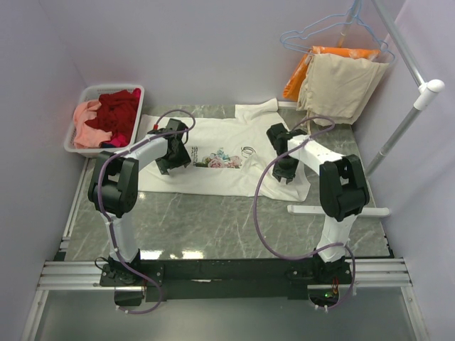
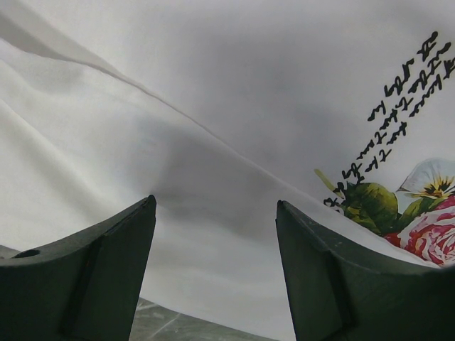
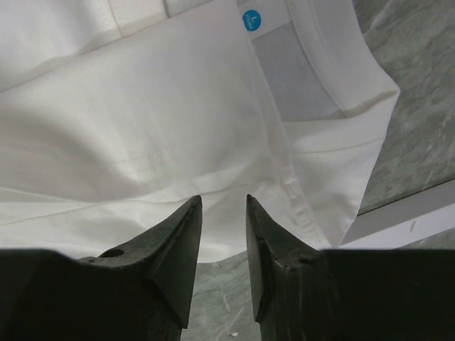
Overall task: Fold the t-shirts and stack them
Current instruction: Fold the tshirt
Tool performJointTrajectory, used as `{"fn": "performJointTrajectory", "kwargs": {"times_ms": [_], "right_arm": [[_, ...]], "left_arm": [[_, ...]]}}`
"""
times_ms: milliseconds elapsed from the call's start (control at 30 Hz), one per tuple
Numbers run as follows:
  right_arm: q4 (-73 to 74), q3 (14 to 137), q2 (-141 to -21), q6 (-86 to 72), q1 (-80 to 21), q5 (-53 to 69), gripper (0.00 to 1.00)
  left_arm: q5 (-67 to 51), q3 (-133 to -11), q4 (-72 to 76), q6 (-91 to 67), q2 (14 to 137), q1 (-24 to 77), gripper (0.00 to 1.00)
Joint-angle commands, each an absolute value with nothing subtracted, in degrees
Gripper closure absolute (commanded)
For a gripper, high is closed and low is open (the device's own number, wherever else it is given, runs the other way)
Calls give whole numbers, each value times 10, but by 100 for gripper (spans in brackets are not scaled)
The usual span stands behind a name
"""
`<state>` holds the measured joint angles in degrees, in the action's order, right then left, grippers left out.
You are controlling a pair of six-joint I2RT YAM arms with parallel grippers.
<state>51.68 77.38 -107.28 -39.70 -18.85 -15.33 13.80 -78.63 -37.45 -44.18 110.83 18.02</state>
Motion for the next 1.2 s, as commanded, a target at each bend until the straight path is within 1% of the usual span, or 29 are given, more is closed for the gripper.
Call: {"fn": "performJointTrajectory", "kwargs": {"times_ms": [0, 133, 500, 600, 633, 700, 733, 967, 1167], "right_arm": [[507, 786, -1086, -426, -168, -183, 61], [475, 766, -1094, -418, -148, -159, 61], [457, 782, -1131, -396, -131, -138, 63], [455, 781, -1136, -395, -127, -130, 70], [455, 782, -1137, -395, -125, -130, 80], [458, 785, -1140, -395, -125, -130, 92], [460, 787, -1140, -395, -123, -134, 99], [494, 831, -1121, -393, -123, -172, 100], [523, 903, -1120, -381, -123, -185, 100]], "left_arm": [[141, -792, -370, -435, 1090, 179, 26], [142, -793, -371, -432, 1090, 179, 26], [144, -807, -380, -431, 1097, 179, 26], [146, -809, -381, -430, 1099, 179, 26], [146, -810, -381, -431, 1100, 179, 26], [146, -812, -382, -431, 1102, 179, 26], [146, -813, -382, -432, 1102, 179, 26], [149, -816, -385, -433, 1109, 179, 26], [157, -813, -389, -437, 1114, 179, 26]]}}
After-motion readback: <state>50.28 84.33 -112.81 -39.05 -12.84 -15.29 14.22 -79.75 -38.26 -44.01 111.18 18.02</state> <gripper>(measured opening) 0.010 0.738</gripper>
